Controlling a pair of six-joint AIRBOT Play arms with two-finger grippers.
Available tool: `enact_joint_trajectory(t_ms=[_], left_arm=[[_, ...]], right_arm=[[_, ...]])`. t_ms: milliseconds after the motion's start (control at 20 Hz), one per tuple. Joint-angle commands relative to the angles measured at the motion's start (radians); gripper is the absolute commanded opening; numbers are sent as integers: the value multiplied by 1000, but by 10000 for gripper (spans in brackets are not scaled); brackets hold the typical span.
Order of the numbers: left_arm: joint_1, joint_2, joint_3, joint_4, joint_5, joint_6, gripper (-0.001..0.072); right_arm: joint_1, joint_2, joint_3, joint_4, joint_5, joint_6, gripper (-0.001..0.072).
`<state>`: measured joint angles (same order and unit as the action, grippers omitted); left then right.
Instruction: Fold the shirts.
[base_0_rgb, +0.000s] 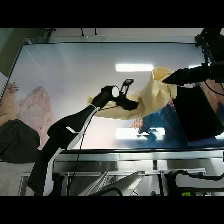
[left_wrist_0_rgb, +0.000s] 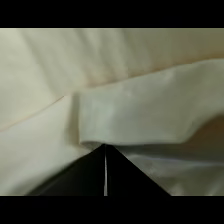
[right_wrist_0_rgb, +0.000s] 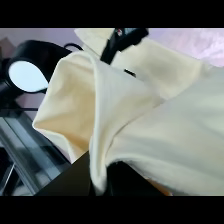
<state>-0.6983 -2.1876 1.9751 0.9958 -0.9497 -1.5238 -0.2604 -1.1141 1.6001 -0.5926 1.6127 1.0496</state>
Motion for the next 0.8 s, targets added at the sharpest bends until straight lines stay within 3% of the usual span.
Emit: enact_joint_trajectory(t_ms=[0, 150, 400, 600, 750], left_arm=[[-48, -18, 1, -55, 98, -6, 14], [21, 90, 1, -54, -21, 6, 14], [288, 390, 1, -55, -333, 42, 14], [481, 551, 0, -55, -419, 42, 14], [553, 604, 0, -55, -437, 42, 14]], right_arm=[[1, 0, 6, 14, 11, 14, 17], [4, -14, 6, 14, 11, 36, 17], [123, -42, 6, 14, -58, 43, 17], [379, -140, 6, 14, -261, 51, 18], [589, -267, 6, 18, -510, 51, 19]])
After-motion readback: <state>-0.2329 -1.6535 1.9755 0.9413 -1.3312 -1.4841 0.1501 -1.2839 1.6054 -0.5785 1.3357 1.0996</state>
